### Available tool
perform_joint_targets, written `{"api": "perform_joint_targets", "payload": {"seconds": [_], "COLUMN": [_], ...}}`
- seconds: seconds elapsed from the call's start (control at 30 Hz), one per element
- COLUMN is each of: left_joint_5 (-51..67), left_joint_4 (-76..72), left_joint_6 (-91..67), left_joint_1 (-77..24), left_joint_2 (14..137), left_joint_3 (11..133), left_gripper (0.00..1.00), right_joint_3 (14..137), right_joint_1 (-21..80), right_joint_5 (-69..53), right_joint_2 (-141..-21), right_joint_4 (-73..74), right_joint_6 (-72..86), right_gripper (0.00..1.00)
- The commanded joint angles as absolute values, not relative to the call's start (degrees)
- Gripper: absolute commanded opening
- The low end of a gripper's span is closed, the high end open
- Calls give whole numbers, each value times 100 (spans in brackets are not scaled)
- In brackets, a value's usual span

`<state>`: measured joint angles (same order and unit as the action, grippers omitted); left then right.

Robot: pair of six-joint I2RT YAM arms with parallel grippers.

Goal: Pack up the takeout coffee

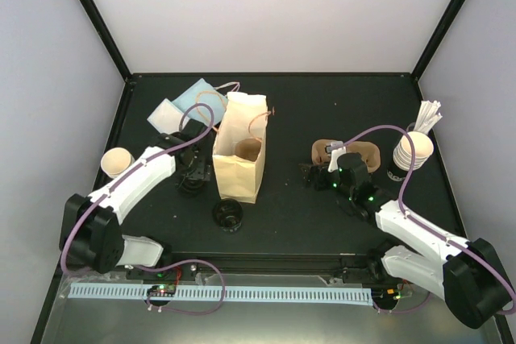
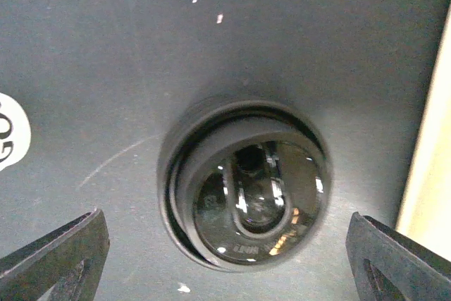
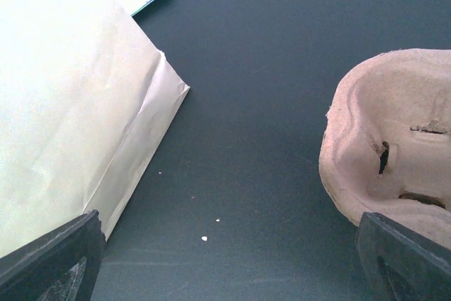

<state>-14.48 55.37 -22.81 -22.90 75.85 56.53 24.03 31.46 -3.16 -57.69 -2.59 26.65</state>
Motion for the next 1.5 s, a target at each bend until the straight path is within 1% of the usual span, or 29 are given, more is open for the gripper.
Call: {"api": "perform_joint_targets", "payload": {"seconds": [0.0,0.1,0.23,0.3,0.37,0.5,0.57,0.63,0.67,0.83,1.0,1.07,1.23,1.37,1.47], "left_joint_5": [-2352,-2444,-2526,-2556,-2514,-2661,-2697,-2627,-2589,-2570,-2892,-2972,-3033,-3008,-2982], "left_joint_4": [5845,5833,5841,5811,5749,5748,5791,5783,5772,5698,5820,5848,5897,5888,5920], "left_joint_6": [-2563,-2623,-2700,-2727,-2720,-2720,-2708,-2705,-2699,-2772,-2866,-2872,-2874,-2865,-2842], "left_joint_1": [-2530,-2689,-2901,-2995,-3041,-3049,-3046,-3049,-3068,-3158,-3182,-3184,-3177,-3142,-3126], "left_joint_2": [7892,8101,8281,8292,8288,8395,8480,8555,8586,8726,8860,8903,8982,8991,8978], "left_joint_3": [5825,5856,5937,5977,5992,6039,6071,6070,6058,6004,6034,6018,6039,6034,6029], "left_gripper": [95,97,96,94,90,85,86,92,93,92,91,90,81,78,71], "right_joint_3": [2479,2480,2483,2485,2480,2479,2479,2470,2475,2479,2472,2478,2473,2471,2470], "right_joint_1": [3138,3138,3137,3140,3138,3138,3138,3138,3138,3138,3142,3140,3138,3138,3138], "right_joint_5": [-303,-308,-308,-308,-300,-308,-308,-308,-304,-306,-316,-311,-317,-325,-334], "right_joint_2": [-5773,-5774,-5772,-5773,-5761,-5750,-5748,-5737,-5738,-5735,-5746,-5741,-5746,-5752,-5757], "right_joint_4": [-395,-396,-398,-389,-387,-379,-378,-378,-378,-378,-378,-378,-385,-387,-395], "right_joint_6": [2586,2584,2584,2579,2584,2578,2588,2588,2586,2580,2578,2583,2584,2581,2580], "right_gripper": [100,100,100,100,100,100,100,100,100,100,100,100,100,100,100]}}
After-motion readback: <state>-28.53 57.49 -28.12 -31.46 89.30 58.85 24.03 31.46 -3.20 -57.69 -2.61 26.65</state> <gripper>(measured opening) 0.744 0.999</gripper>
